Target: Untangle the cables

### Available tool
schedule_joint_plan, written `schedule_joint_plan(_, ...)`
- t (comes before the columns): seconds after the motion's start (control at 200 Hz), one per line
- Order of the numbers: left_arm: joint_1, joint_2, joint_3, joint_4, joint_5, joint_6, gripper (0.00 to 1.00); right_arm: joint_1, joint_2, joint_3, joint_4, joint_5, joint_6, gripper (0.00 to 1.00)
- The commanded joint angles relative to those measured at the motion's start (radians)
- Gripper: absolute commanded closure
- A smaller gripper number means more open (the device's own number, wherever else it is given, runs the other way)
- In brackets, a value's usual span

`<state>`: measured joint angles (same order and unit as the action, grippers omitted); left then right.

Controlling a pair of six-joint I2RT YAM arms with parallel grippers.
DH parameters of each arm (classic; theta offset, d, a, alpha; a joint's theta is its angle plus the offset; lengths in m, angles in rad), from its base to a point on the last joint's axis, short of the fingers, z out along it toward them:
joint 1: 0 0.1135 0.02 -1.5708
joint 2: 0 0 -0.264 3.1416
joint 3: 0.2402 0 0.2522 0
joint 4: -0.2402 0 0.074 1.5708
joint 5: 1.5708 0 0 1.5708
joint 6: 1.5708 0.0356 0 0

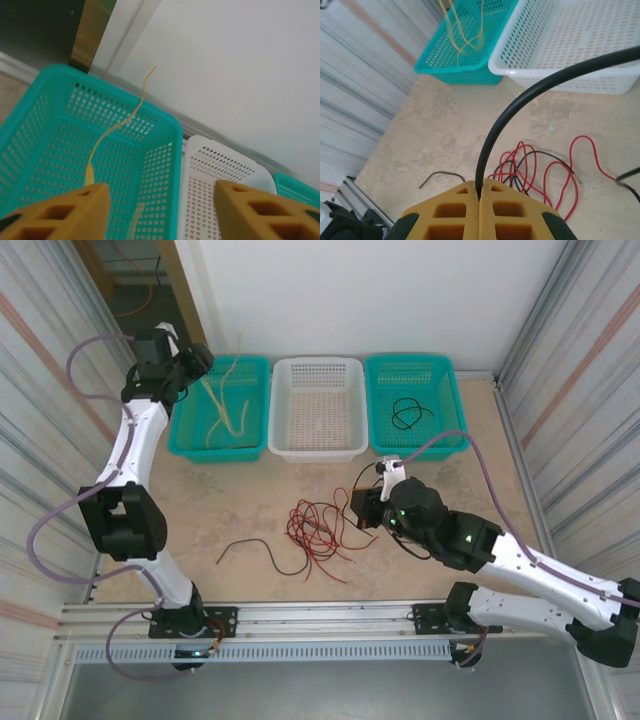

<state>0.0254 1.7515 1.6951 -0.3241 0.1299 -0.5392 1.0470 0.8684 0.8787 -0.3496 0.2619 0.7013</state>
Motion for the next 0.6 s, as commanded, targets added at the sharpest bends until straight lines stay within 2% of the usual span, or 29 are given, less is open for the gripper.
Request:
schedule_joint_plan(0.0, 0.002, 0.006, -0.009, -0.038, -0.029, 0.024, 0.30, 0.006, -0.016, 0.059, -0.028, 0.007, -0.040, 1.00)
schedule_joint_plan(0.1, 0.001, -0.008, -0.026, -0.035, 0.011, 0.035, 0.27, 0.006, -0.010, 0.085, -0.031, 0.006, -0.052, 1.00)
schedule_joint_plan(0.291, -0.050, -0.125, -0.077, -0.063, -0.014, 0.091, 0.28, -0.003, 0.003, 0.150, -0.041, 0.018, -0.096, 1.00)
schedule_joint_plan(0.396, -0.115, -0.223, -0.145, -0.080, -0.023, 0.127, 0.31, -0.026, 0.013, 0.196, -0.042, 0.010, -0.125, 1.00)
schedule_joint_plan(0.596, -0.296, -0.473, -0.425, -0.035, 0.002, 0.154, 0.39, -0.140, 0.067, 0.328, -0.075, -0.006, -0.176, 1.00)
